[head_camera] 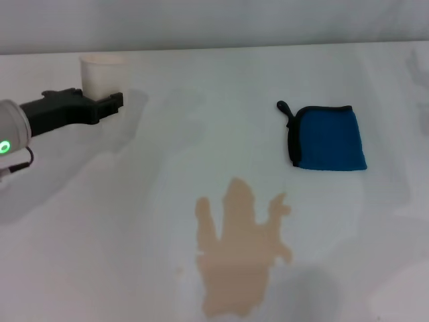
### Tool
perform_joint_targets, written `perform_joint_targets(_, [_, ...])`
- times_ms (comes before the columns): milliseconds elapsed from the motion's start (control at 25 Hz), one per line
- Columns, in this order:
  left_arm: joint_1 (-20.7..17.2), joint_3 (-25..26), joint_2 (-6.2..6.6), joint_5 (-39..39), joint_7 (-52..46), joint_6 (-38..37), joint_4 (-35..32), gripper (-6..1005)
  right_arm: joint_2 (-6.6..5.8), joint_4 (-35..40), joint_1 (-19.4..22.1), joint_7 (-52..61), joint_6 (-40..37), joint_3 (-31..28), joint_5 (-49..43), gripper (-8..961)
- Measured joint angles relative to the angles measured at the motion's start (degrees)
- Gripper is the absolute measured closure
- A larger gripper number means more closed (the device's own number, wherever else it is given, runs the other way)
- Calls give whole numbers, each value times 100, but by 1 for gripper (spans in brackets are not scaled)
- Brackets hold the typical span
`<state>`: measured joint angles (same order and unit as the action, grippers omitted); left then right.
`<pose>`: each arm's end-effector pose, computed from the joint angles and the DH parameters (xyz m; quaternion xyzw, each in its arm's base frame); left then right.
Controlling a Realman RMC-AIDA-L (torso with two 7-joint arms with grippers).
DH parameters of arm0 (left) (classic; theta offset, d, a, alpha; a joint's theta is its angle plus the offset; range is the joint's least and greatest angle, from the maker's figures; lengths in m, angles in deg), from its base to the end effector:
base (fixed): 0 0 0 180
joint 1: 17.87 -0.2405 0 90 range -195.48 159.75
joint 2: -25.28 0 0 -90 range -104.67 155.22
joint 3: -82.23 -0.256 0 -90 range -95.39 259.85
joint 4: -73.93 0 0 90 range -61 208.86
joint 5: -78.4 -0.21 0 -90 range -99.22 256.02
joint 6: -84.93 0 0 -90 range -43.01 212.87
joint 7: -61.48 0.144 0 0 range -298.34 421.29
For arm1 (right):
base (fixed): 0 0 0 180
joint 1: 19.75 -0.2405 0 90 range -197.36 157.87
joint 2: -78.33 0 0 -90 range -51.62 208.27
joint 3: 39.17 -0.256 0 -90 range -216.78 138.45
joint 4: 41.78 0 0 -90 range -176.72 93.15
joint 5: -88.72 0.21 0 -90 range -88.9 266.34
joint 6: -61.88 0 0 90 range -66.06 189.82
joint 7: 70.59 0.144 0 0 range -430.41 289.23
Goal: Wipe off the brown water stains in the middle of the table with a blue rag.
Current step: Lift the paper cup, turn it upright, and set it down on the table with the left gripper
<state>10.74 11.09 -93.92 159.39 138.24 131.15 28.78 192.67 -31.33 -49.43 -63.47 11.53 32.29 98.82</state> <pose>-0.2494 0.3981 -0.0227 -0.8694 -0.3453 -0.1755 0.3067 0.3740 0.3829 0.0845 -0.5790 0.2876 0.2325 0.7266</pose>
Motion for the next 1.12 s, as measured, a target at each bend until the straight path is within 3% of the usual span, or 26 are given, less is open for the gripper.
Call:
perform_joint_targets(160, [74, -9, -7, 1469, 1233, -115, 895, 432, -8, 0, -4, 0, 0, 0, 0, 124])
perform_joint_targets(400, [140, -91, -38, 3001, 2750, -110, 1821, 437, -31, 0, -27, 0, 0, 0, 8, 124])
perform_joint_targets(720, [85, -901, -52, 5089, 4652, -151, 2630, 434, -37, 0, -67, 0, 0, 0, 10, 124])
perform_joint_targets(920, [72, -1292, -70, 5884, 5765, -136, 2958, 431, -23, 11, -75, 0, 0, -118, 11, 124])
perform_joint_targets(1120, [55, -1407, -87, 6195, 6111, -104, 3116, 430, 3, 29, -75, 0, 0, -144, 10, 124])
